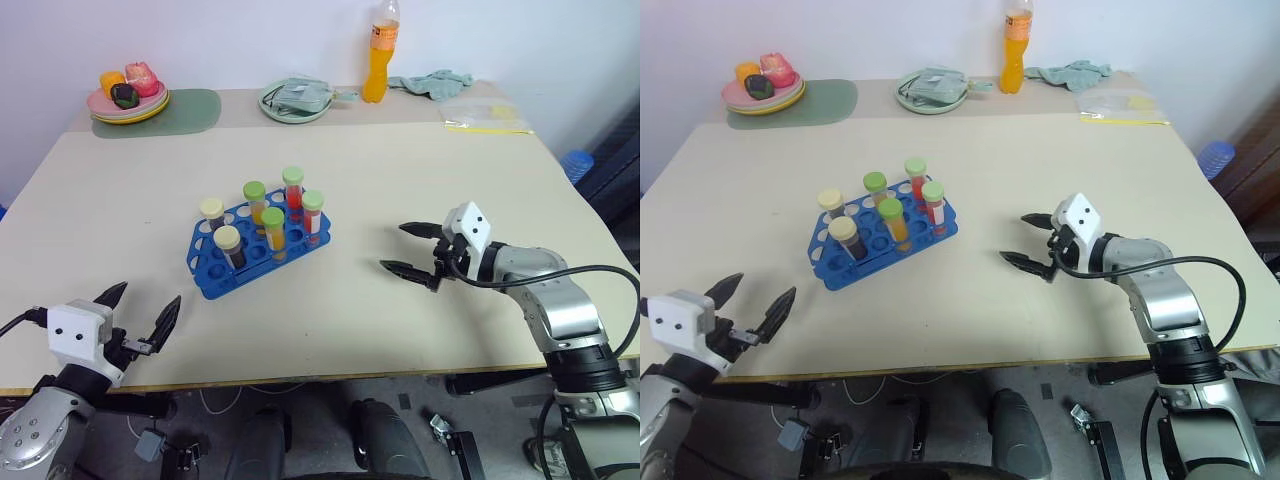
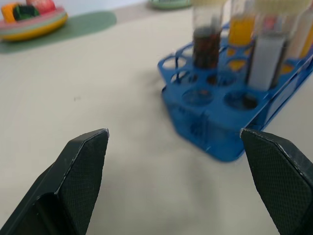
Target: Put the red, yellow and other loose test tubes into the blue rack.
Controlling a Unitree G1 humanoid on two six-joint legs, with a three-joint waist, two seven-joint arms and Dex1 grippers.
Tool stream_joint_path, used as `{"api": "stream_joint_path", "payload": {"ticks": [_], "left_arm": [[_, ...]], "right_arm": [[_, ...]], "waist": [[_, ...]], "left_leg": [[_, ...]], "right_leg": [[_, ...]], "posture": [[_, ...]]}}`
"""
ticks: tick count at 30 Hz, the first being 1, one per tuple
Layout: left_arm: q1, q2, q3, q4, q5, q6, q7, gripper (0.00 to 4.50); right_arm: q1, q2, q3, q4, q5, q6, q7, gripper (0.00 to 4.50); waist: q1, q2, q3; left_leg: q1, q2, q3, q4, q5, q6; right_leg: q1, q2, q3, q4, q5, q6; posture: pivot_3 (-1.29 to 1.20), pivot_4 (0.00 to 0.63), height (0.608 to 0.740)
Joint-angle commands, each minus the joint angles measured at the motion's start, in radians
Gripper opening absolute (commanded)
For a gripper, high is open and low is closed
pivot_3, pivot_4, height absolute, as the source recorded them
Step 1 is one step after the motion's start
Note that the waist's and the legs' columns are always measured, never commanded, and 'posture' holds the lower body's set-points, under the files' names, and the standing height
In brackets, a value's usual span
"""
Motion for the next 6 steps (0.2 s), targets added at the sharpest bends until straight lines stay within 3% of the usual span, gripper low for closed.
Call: {"api": "stream_joint_path", "payload": {"ticks": [1, 6], "left_arm": [[-0.005, 0.012, 0.02, -0.014, 0.001, 0.011, -0.009, 4.44], [-0.014, 0.001, 0.013, -0.016, 0.01, 0.024, 0.004, 4.44]], "right_arm": [[0.012, -0.013, -0.033, -0.024, 0.006, -0.022, -0.001, 4.5], [0.031, 0.005, -0.02, -0.024, -0.002, -0.041, -0.017, 4.5]], "waist": [[0.0, 0.0, 0.0], [0.001, 0.0, 0.0]], "left_leg": [[0.0, 0.0, 0.0, 0.0, 0.0, 0.0], [0.0, 0.0, 0.0, 0.0, 0.0, 0.0]], "right_leg": [[0.0, 0.0, 0.0, 0.0, 0.0, 0.0], [0.0, -0.001, 0.0, 0.0, 0.0, 0.0]], "posture": [[0.0, 0.15, 0.74], [0.0, 0.15, 0.74]]}}
